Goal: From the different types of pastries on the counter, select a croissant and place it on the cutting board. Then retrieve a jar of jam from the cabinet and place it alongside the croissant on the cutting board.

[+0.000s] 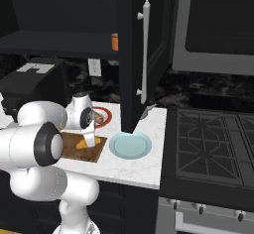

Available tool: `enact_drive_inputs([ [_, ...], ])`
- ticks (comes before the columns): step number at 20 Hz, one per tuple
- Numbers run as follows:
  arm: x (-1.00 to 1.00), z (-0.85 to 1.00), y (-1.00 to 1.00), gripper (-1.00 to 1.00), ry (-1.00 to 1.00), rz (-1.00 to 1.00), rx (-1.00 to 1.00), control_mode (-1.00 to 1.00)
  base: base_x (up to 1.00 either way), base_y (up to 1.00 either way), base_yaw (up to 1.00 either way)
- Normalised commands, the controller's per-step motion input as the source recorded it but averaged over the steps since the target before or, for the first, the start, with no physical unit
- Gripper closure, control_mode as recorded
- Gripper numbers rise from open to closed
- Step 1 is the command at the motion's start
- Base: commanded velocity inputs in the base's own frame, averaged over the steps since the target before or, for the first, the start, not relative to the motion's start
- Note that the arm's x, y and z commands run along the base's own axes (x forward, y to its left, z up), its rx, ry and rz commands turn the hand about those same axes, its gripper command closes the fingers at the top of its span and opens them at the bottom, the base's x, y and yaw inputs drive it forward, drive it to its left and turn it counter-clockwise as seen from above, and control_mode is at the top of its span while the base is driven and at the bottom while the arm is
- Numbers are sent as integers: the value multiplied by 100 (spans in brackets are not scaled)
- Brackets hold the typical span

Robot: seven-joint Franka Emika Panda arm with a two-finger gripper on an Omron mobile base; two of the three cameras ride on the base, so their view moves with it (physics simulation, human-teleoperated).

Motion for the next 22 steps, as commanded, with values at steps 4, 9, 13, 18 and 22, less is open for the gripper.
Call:
enact_drive_inputs([
  [4, 6, -45, 1, -100, 0, 4, -1, -100, 0, 0, 0],
  [9, 5, -2, 0, -100, 0, 2, 0, -100, 0, 0, 0],
  [13, -23, 35, 0, -100, 0, 1, 5, -100, 0, 0, 0],
  [18, -26, 71, 0, -100, 0, 0, 5, -100, 0, 0, 0],
  [22, -23, 42, 0, -100, 0, 0, 0, -100, 0, 0, 0],
])
